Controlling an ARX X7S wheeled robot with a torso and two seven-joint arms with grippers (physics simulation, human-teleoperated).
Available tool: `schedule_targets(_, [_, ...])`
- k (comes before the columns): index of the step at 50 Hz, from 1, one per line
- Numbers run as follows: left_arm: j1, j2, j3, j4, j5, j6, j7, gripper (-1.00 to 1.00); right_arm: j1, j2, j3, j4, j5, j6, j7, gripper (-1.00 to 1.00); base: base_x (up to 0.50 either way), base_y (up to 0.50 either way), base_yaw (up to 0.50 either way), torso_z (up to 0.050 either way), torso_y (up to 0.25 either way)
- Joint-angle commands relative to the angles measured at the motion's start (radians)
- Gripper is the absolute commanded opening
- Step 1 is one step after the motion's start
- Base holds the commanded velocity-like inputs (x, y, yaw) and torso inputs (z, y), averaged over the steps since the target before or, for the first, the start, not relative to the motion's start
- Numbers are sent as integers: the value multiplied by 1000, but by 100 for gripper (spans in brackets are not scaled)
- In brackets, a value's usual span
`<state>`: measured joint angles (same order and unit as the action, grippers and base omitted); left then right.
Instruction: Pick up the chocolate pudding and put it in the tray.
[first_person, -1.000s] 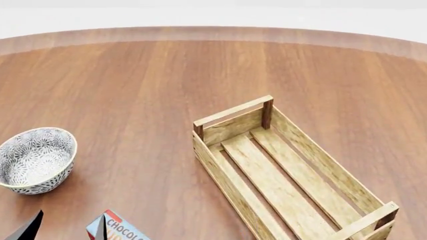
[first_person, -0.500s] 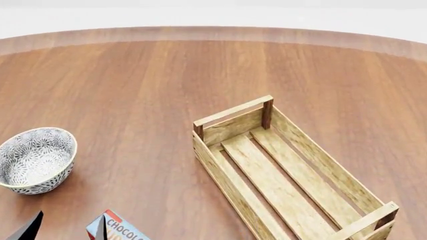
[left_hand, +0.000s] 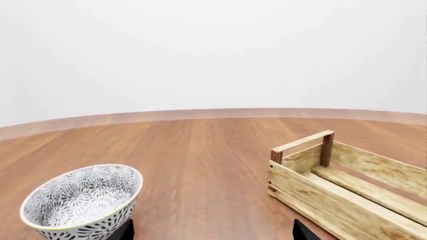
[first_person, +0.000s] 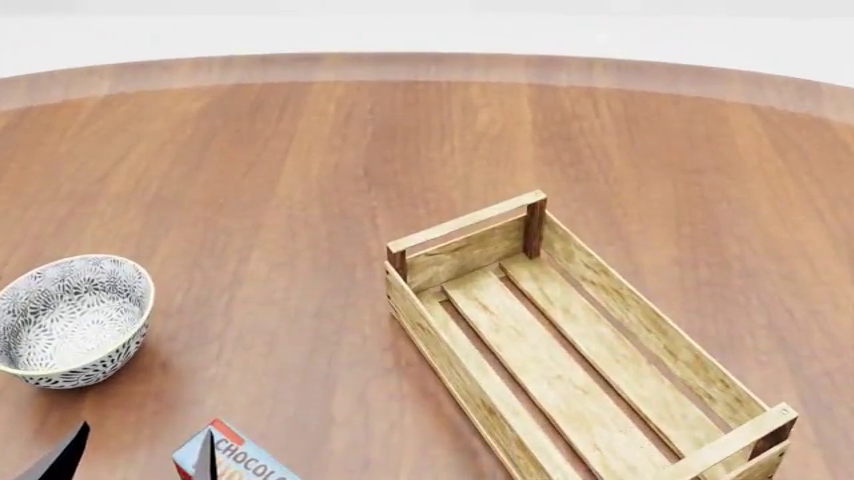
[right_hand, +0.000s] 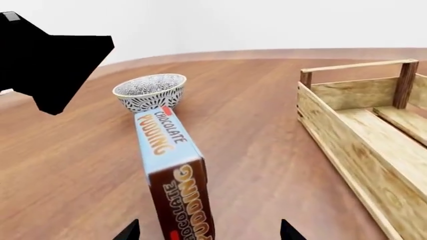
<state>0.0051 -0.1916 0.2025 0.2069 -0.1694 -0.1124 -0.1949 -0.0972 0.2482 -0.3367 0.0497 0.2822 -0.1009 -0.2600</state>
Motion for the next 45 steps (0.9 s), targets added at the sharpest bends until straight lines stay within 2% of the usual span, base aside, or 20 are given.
schedule_targets(1, [-5, -4, 9, 7, -5, -7, -7, 100, 67, -14, -35, 34, -25, 42, 2, 100, 0, 0, 0, 0, 0])
schedule_targets(14, [-5, -6, 22, -9, -4, 8, -10, 100, 115, -17, -67, 69, -68, 75, 20, 100, 0, 0, 0, 0, 0])
schedule_targets(21, [-11, -2, 55, 16, 10, -13, -14, 100, 176, -53, -123, 154, -114, 82, 6, 100, 0, 0, 0, 0, 0])
schedule_targets(45, [-14, -8, 76, 14, 9, -8, -28, 100, 210, -67, -143, 185, -109, 80, 9, 100, 0, 0, 0, 0, 0])
